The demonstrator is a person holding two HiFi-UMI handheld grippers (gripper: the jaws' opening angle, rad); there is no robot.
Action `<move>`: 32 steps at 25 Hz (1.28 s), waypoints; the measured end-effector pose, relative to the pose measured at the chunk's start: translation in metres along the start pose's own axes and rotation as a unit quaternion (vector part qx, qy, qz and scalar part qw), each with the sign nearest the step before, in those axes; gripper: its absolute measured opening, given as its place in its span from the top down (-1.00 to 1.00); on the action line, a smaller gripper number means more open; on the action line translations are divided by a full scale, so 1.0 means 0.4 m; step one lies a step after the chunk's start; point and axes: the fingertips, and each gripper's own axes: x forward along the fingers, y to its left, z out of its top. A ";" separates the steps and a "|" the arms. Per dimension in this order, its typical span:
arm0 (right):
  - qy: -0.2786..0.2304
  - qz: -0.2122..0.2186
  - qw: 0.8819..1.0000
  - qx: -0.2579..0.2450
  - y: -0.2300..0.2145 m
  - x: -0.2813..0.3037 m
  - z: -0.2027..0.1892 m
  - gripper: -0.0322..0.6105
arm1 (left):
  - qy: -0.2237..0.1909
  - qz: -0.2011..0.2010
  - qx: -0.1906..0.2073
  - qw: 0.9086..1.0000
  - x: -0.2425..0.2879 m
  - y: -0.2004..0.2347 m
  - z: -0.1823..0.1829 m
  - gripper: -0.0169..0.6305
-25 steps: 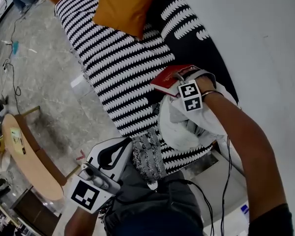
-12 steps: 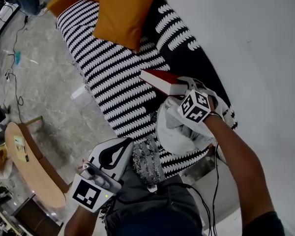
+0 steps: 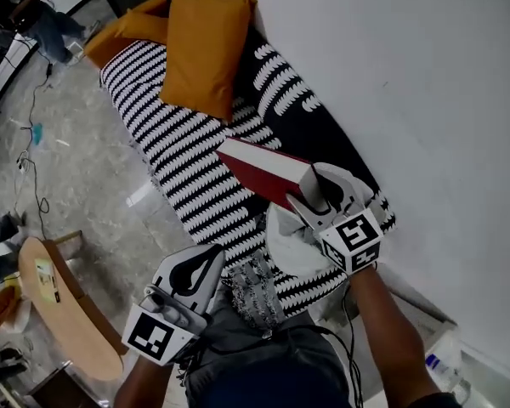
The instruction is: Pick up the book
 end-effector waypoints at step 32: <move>-0.218 -0.102 0.971 0.009 0.182 -0.627 0.364 0.08 | -0.072 -0.057 0.096 0.991 -0.083 -0.233 0.244 0.93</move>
